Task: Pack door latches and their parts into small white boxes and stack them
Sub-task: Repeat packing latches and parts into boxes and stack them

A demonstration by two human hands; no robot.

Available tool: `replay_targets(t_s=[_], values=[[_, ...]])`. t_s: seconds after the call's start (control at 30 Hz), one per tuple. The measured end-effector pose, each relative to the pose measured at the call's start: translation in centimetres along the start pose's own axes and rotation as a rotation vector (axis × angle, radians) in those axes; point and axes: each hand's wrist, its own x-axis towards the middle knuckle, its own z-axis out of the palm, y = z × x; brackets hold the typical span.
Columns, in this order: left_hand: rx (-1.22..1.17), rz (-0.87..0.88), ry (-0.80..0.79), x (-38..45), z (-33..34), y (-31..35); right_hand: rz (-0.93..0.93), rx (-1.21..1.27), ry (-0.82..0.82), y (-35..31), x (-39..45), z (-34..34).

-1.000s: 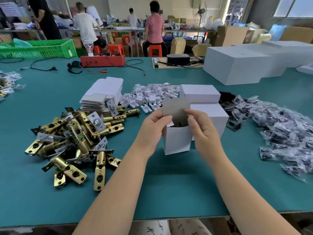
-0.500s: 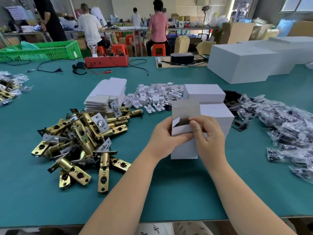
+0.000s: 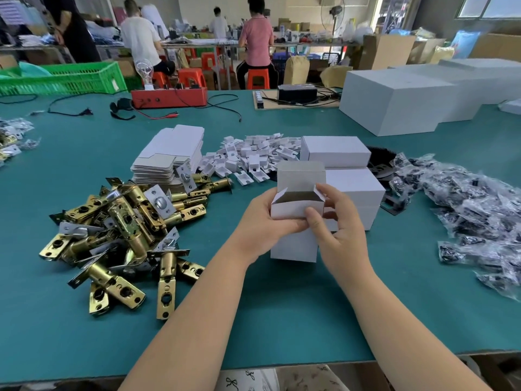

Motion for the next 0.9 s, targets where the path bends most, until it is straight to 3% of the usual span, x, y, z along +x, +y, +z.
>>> replay_targets(t_s=[0.23, 0.43, 0.9], values=[[0.036, 0.018, 0.115, 0.4, 0.1, -0.2, 0.029, 0.035, -0.074, 0.1, 0.0, 0.1], [0.046, -0.031, 0.022, 0.4, -1.0, 0.0, 0.019, 0.034, -0.045, 0.4, -0.1, 0.1], [0.034, -0.036, 0.036, 0.3, -1.0, -0.2, -0.049, 0.009, -0.012, 0.3, -0.3, 0.3]])
